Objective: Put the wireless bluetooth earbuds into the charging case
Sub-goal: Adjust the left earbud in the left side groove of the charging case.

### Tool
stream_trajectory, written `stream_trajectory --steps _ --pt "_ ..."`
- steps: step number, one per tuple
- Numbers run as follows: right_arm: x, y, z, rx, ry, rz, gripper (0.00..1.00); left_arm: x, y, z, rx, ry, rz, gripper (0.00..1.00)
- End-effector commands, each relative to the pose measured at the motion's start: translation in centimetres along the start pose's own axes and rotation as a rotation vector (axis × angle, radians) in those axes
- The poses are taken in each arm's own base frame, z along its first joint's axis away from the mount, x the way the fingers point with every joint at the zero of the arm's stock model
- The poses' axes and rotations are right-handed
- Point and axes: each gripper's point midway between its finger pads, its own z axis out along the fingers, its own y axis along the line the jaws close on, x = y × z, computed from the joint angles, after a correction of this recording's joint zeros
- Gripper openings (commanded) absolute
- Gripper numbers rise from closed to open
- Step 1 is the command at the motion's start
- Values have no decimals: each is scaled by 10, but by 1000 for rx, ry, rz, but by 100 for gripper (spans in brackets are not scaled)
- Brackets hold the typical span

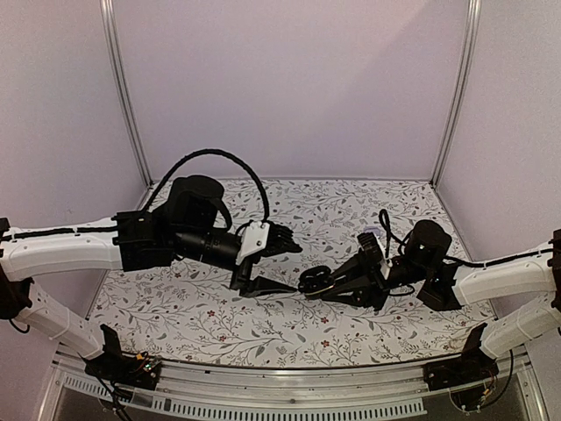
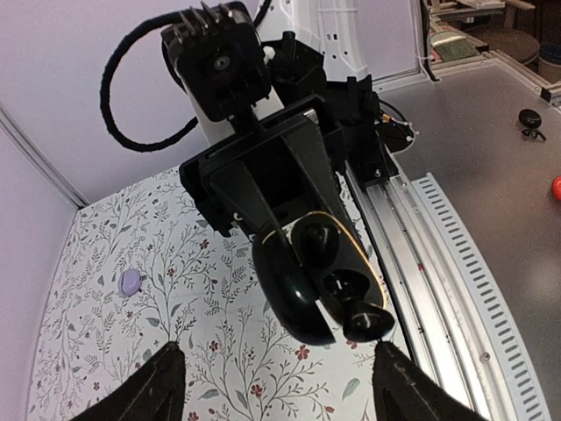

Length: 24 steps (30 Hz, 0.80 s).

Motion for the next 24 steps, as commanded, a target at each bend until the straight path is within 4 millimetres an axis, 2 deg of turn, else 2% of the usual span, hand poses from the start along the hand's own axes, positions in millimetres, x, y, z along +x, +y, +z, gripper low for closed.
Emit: stream_trajectory --steps 1,24 --pt "-7 -2 4 -4 -7 -18 0 -15 -5 0 31 -33 22 72" --pt "-4 -3 8 -9 -1 -11 0 -20 6 14 -11 -43 -10 72"
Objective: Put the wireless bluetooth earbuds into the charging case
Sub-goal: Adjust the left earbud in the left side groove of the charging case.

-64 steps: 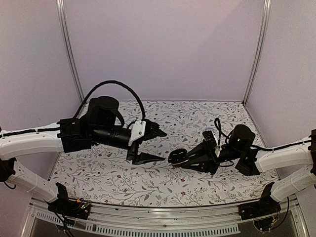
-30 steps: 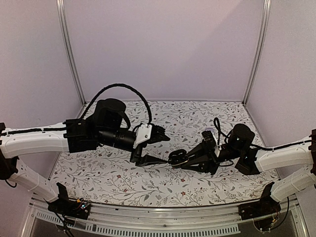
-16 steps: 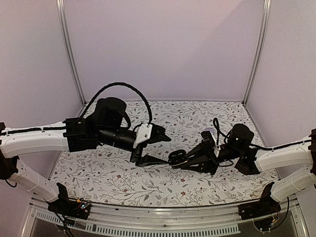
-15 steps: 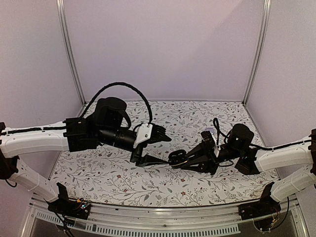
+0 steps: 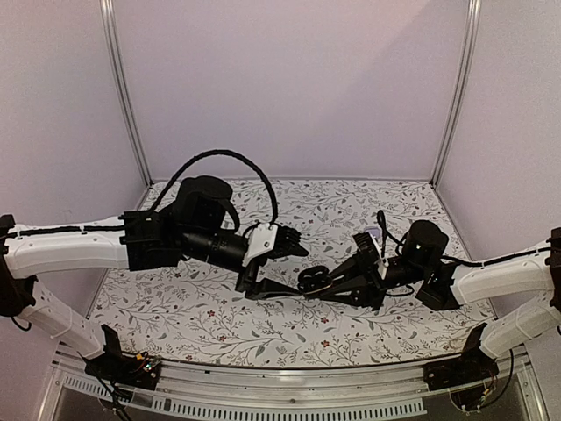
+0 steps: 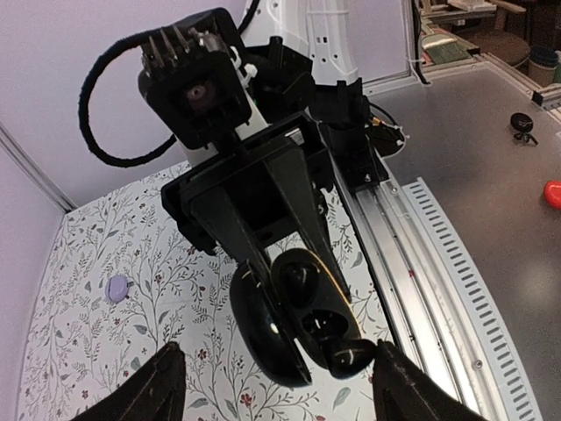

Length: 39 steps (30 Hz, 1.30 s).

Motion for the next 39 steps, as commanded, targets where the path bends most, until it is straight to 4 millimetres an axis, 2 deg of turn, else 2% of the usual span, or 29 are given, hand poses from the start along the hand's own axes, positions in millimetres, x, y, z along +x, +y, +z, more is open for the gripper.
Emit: stream_trajectory --steps 1,10,18,22,39 --pt "-12 1 7 -14 -22 -32 0 -19 10 6 -44 -48 -1 72" --pt "-11 2 7 -19 -20 -33 0 -18 21 10 -96 -56 -24 70" --pt "-9 4 9 -30 -17 -34 0 -18 16 18 -50 -64 -27 69" --pt "-10 6 10 -38 -17 -36 0 -29 17 20 -45 -111 -16 70" --pt "-9 10 14 -59 -15 -42 0 -34 20 36 2 -143 -34 70"
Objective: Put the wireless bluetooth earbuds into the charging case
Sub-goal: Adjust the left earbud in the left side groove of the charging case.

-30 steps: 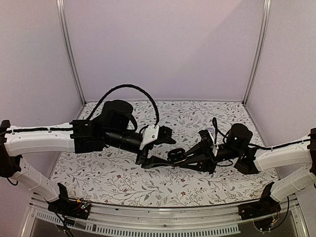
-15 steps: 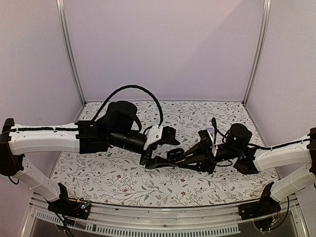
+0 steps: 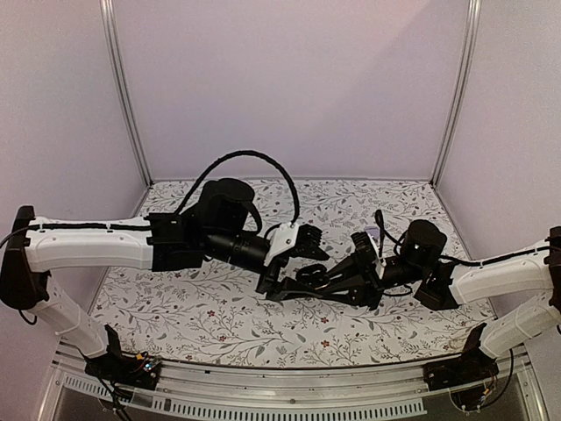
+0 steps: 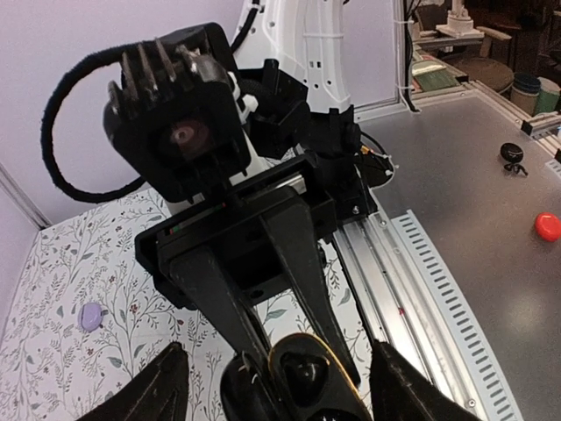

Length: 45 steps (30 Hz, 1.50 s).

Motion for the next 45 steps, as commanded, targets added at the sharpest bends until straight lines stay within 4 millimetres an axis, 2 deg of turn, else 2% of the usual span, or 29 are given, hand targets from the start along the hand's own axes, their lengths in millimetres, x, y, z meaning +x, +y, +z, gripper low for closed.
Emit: stream_trajectory --steps 1,25,38,45 --pt "-8 12 9 -67 -13 -32 0 -26 14 5 -38 -80 27 70" --pt "-6 16 13 -80 -10 -29 0 -33 31 23 -42 -165 -39 69" --pt "-8 17 13 -71 -16 -34 0 -21 45 32 -70 -163 -93 70" --pt "-16 11 6 -23 -39 -38 0 -13 46 24 -119 -126 -81 72"
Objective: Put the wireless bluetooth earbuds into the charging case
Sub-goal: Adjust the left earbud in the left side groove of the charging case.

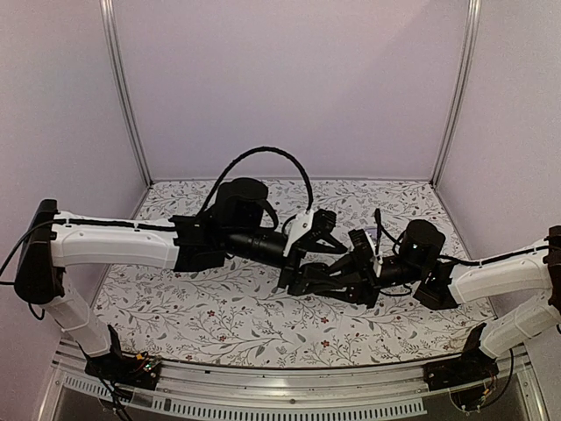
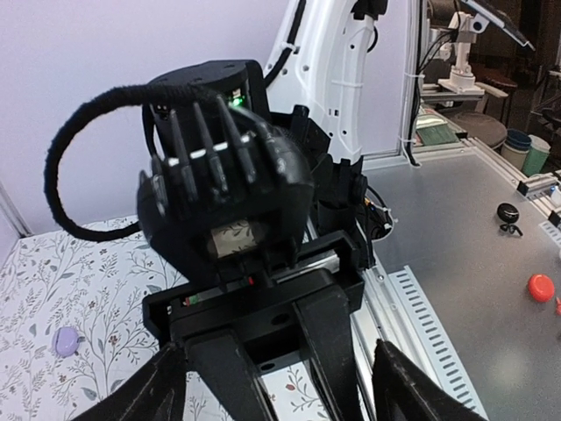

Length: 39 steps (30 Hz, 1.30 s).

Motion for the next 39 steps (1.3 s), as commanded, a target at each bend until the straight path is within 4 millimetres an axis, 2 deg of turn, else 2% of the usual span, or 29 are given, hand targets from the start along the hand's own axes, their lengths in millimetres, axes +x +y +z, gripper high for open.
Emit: stream_trajectory --steps 1,11,15,18,22,25,30,35,39 --pt "-20 17 1 -56 -52 -37 0 -4 29 -7 -149 -7 53 73" --pt "-24 5 -4 -15 -83 31 0 -34 33 -31 -237 -89 79 79" --pt "-23 -2 -8 8 -88 74 0 -45 25 -36 -208 -116 83 84" --pt "-23 -7 -12 27 -92 99 0 -50 15 -39 -168 -131 85 99" --pt "-23 -12 -15 45 -94 130 0 -57 0 -47 -124 -149 96 100" --pt "-23 -13 -15 45 -94 139 0 -64 -4 -58 -136 -164 87 100" --pt "-16 -14 -13 38 -60 173 0 -55 14 -72 -245 -20 25 100" --pt "2 -21 -11 72 37 219 0 -28 26 -91 -306 208 -75 100" --pt "15 -25 -10 95 101 233 0 -9 22 -97 -280 304 -134 100"
